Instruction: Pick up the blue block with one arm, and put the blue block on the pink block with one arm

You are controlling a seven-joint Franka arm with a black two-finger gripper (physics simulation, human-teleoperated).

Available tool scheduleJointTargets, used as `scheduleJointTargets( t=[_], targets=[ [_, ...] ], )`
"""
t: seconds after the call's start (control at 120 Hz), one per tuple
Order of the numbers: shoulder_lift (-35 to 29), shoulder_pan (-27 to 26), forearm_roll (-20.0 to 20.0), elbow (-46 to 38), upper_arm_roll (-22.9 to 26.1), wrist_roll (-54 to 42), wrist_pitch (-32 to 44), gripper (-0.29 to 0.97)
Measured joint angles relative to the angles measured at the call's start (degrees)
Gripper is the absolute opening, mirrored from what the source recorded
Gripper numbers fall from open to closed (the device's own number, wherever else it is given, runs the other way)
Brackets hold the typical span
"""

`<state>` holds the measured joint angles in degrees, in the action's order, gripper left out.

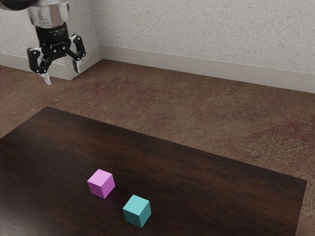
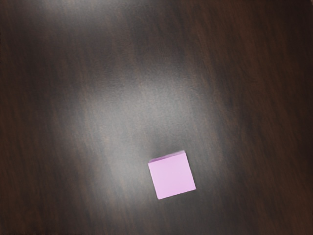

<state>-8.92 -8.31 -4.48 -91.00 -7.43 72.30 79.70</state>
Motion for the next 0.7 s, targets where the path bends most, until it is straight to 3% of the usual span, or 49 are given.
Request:
scheduleJointTargets(
  t=[0.15, 0.267, 0.358, 0.475, 0.7],
  targets=[
    [-0.6, -0.4, -1.3, -2.0, 0.0, 6.2, 2.7, 0.68],
    [-3.9, -7.0, -4.5, -4.9, 0.6, 10.1, 2.4, 0.68],
    [-2.4, -12.1, -1.3, -14.7, 1.0, 10.4, 7.1, 0.68],
    [3.8, -17.3, 3.3, -17.8, 1.4, 8.4, 15.1, 0.68],
    [5.1, -18.0, 6.0, -23.5, 1.8, 0.6, 24.0, 0.68]
  ],
)
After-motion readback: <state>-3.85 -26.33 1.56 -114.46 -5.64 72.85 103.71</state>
